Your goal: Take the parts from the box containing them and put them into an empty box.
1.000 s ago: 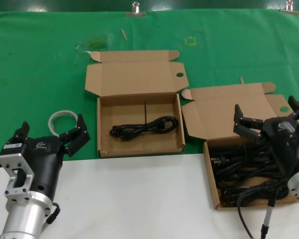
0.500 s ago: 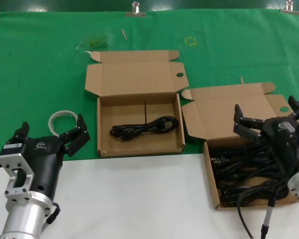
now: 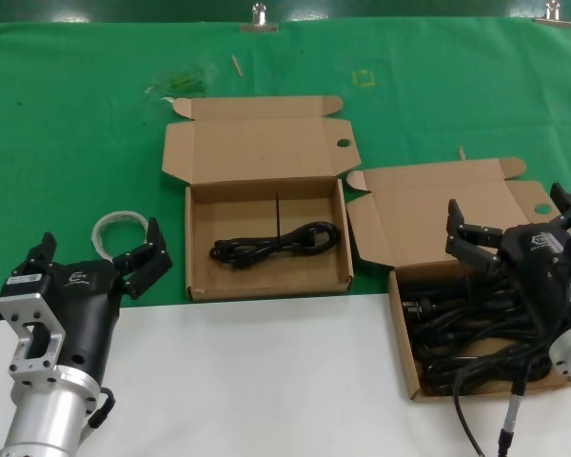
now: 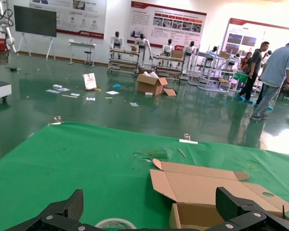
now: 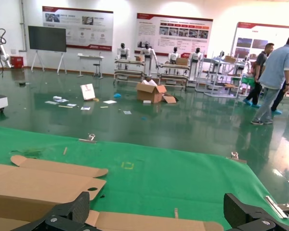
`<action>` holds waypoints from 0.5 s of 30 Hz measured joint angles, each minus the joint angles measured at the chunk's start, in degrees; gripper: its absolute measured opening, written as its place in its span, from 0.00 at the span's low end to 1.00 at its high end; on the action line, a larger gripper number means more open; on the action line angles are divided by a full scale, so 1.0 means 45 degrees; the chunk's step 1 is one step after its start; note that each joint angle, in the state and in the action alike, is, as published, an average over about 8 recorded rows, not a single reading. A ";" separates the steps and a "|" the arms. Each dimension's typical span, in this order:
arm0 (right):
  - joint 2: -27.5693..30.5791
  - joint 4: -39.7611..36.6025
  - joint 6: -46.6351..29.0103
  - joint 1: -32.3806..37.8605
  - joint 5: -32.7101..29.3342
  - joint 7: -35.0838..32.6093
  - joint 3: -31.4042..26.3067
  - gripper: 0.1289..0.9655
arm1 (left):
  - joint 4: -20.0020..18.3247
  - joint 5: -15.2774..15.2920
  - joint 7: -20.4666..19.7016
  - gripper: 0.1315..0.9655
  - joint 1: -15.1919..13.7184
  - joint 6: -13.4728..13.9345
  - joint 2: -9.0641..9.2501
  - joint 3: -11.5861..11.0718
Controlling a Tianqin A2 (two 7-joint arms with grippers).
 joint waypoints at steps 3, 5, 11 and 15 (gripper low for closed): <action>0.0000 0.0000 0.0000 0.0000 0.0000 0.0000 0.0000 1.00 | 0.0000 0.0000 0.0000 1.00 0.0000 0.0000 0.0000 0.0000; 0.0000 0.0000 0.0000 0.0000 0.0000 0.0000 0.0000 1.00 | 0.0000 0.0000 0.0000 1.00 0.0000 0.0000 0.0000 0.0000; 0.0000 0.0000 0.0000 0.0000 0.0000 0.0000 0.0000 1.00 | 0.0000 0.0000 0.0001 1.00 0.0000 0.0000 0.0000 0.0000; 0.0000 0.0000 0.0000 0.0000 0.0000 0.0000 0.0000 1.00 | 0.0000 0.0000 0.0001 1.00 0.0000 0.0000 0.0000 0.0000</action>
